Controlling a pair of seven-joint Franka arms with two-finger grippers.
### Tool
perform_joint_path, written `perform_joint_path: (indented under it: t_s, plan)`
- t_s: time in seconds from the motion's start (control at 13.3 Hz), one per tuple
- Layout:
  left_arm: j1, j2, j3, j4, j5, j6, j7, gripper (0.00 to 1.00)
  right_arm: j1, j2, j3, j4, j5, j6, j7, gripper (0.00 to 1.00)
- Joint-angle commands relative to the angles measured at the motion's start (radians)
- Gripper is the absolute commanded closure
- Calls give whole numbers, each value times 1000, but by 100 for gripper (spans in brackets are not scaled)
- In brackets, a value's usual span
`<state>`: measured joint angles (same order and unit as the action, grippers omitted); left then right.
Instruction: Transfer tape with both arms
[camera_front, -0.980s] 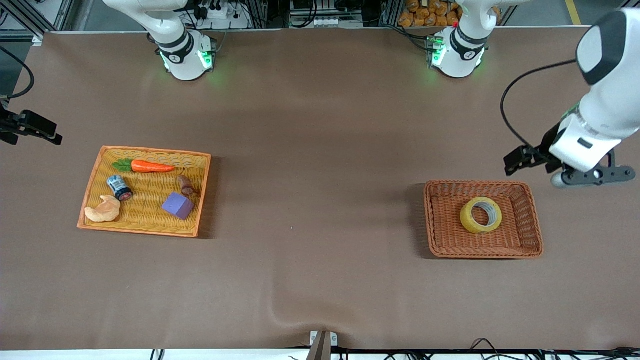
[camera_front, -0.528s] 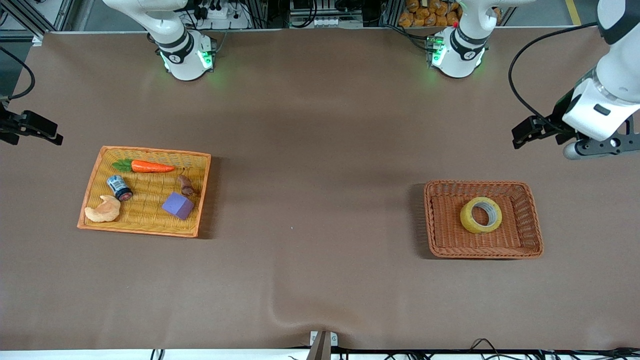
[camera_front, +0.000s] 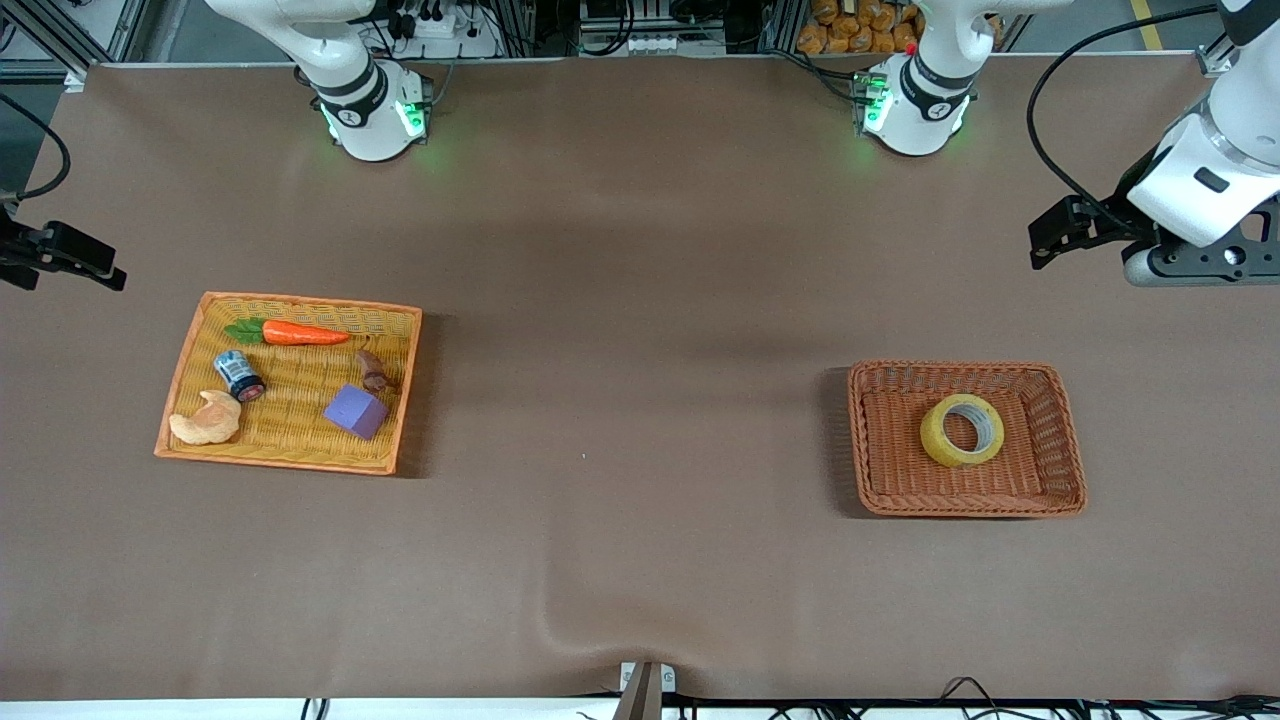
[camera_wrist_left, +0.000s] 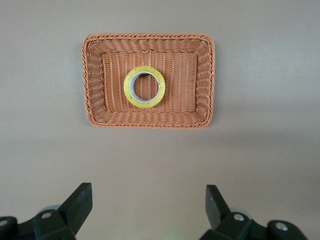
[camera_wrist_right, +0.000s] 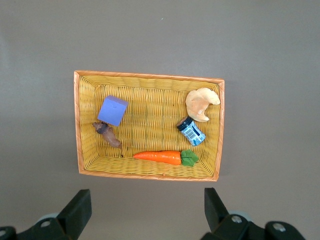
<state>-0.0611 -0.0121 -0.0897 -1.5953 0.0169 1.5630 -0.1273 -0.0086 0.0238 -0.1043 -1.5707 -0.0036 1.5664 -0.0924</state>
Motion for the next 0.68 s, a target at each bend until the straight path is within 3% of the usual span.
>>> perform_joint_path:
  t_s: [0.0,0.6]
  plan:
    - [-6,-12,1,6,15,-24,28,0,6,-5,-2,-8,-9,1,14,0]
    - [3,-32,-2,6,3,-57,92,0,6,1,-2,-9,-6,-2,13,0]
